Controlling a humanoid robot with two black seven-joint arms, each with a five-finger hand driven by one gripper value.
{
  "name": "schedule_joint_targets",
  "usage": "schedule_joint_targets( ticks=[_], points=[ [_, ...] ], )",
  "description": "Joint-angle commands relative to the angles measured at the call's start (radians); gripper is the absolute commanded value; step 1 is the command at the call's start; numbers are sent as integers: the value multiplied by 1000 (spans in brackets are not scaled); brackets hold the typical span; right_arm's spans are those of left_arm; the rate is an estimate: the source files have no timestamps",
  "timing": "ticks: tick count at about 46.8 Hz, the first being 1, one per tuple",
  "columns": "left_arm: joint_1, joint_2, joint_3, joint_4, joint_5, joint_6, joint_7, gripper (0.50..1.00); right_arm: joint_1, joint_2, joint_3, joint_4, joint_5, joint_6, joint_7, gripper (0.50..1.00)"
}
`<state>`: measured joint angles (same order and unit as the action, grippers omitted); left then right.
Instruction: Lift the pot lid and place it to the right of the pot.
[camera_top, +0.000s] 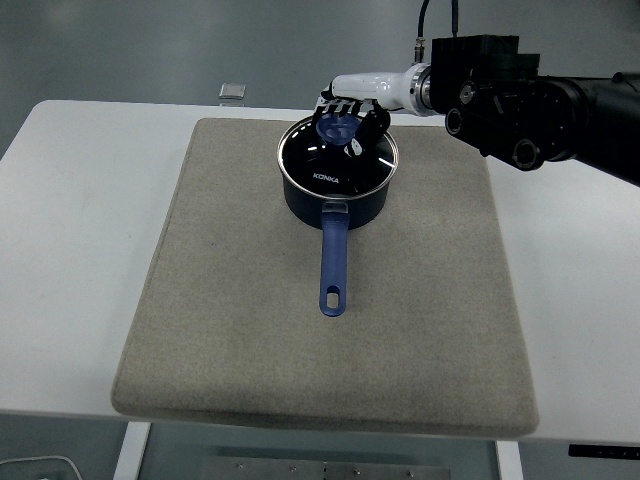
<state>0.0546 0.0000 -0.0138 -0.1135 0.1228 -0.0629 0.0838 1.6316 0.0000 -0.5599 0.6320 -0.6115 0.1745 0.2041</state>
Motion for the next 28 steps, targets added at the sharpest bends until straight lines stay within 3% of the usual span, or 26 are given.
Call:
schedule_joint_targets(
  ticks=[1,28],
  points=[
    [1,0,0,0,0,0,-1,1000,-1,0,2,0,-27,-1,1,686],
    [1,0,0,0,0,0,1,1000,19,0,-2,0,-36,8,3,556]
  ],
)
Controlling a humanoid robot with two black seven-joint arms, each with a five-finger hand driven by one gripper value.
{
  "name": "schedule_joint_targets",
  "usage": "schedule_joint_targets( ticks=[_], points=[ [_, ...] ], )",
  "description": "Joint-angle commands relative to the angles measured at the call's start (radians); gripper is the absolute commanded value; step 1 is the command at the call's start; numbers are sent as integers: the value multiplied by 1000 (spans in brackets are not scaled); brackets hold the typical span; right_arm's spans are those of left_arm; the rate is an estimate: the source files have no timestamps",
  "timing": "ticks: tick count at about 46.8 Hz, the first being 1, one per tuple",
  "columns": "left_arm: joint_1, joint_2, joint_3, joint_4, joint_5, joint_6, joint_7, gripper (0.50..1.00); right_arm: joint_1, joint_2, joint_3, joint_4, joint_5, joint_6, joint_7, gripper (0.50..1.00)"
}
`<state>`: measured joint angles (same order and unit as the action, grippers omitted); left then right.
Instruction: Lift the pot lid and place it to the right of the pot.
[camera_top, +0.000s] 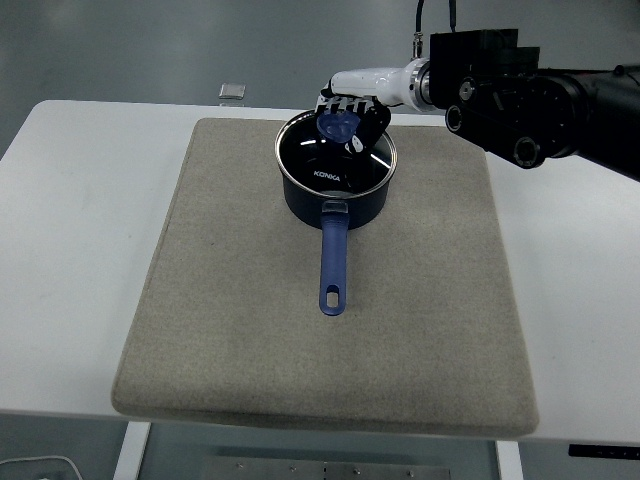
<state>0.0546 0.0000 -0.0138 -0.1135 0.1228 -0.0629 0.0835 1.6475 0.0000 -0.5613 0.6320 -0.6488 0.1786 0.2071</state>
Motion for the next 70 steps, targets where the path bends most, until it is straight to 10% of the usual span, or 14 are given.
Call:
schedule_joint_targets(
  ticks=[1,19,39,70],
  points=[
    [-1,0,0,0,0,0,1,1000,5,0,0,0,0,4,0,550],
    [-1,0,0,0,0,0,-1,1000,78,-20,-35,11,1,35,0,513],
    [1,0,0,0,0,0,-1,1000,120,-218,-83,95,-37,53,44,500],
    [1,0,0,0,0,0,1,1000,-3,-331,-86,130,-78,-8,71,500]
  ],
)
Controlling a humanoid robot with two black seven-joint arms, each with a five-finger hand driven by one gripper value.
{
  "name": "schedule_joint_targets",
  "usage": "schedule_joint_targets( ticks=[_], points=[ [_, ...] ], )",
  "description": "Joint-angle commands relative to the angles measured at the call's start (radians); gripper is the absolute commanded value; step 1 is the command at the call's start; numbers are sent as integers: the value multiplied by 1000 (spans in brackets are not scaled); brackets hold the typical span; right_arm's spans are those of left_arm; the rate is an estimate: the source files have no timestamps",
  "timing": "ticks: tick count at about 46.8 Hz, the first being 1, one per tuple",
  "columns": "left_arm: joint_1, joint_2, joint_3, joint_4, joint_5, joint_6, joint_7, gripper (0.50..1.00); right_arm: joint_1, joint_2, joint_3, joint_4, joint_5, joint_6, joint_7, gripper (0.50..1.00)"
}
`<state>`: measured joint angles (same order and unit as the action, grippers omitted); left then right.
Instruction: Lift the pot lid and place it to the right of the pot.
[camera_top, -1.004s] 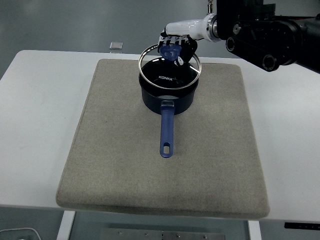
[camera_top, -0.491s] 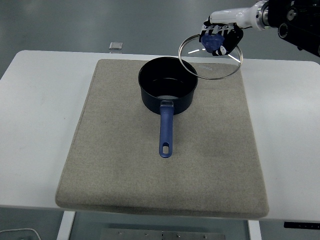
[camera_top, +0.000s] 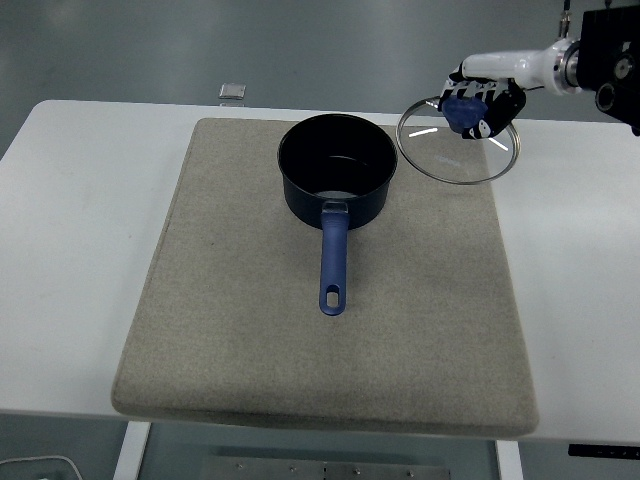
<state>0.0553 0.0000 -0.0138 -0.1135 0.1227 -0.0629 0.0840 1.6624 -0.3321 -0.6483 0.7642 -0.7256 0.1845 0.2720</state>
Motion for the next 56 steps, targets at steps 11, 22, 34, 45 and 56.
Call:
schedule_joint_targets(
  ticks=[11,22,34,45,56],
  points=[
    [0,0,0,0,0,0,-1,1000,-72,1,-1,-3,-3,-46,9,500],
    [0,0,0,0,0,0,0,1000,-127,15,1,-3,-3,-89,9,500],
    [0,0,0,0,0,0,0,1000,-158,18,15,0,0,-97,10,790],
    [0,0,0,0,0,0,0,1000,-164,25,21,0,3,-96,10,862],
    [0,0,0,0,0,0,0,1000,-150,7,47,-2,18,-89,35,907]
  ],
)
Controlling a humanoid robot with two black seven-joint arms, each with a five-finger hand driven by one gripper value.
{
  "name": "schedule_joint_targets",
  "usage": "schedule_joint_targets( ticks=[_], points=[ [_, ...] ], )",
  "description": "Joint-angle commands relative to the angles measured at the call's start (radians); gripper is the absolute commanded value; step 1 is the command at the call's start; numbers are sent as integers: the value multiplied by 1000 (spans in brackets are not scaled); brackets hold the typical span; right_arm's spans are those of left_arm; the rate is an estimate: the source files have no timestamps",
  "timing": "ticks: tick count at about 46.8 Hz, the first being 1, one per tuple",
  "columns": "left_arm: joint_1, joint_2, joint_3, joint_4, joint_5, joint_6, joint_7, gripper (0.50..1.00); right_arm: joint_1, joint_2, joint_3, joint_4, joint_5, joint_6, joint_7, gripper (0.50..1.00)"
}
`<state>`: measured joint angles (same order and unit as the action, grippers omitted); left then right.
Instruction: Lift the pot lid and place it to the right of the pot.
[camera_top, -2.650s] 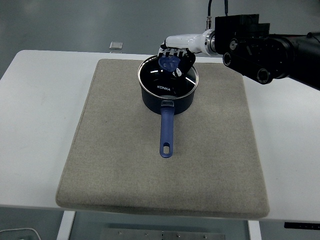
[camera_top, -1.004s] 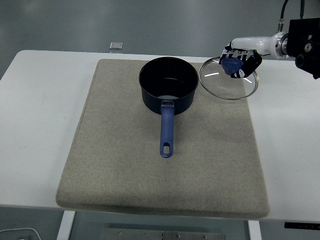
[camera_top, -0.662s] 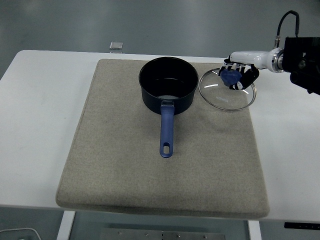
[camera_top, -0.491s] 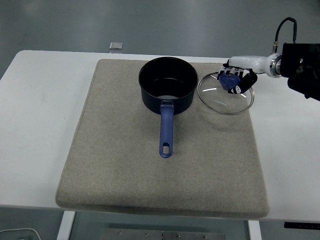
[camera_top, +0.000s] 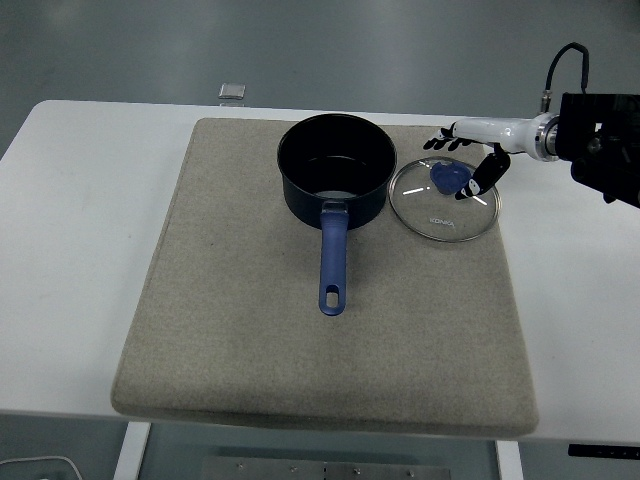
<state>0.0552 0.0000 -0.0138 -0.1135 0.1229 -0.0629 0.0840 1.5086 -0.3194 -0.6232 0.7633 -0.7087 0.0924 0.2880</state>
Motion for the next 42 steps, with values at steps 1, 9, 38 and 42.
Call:
schedule_joint_targets(
  ticks=[1,9,38,42],
  points=[
    [0,0,0,0,0,0,0,1000,4,-9,39,-1,2,4,29,907],
    [0,0,0,0,0,0,0,1000,-18,-26,233,-2,11,62,60,905],
    [0,0,0,0,0,0,0,1000,-162,-12,424,-81,807,174,-23,905],
    [0,0,0,0,0,0,-1,1000,-180,-6,425,-116,912,196,-27,907]
  ],
)
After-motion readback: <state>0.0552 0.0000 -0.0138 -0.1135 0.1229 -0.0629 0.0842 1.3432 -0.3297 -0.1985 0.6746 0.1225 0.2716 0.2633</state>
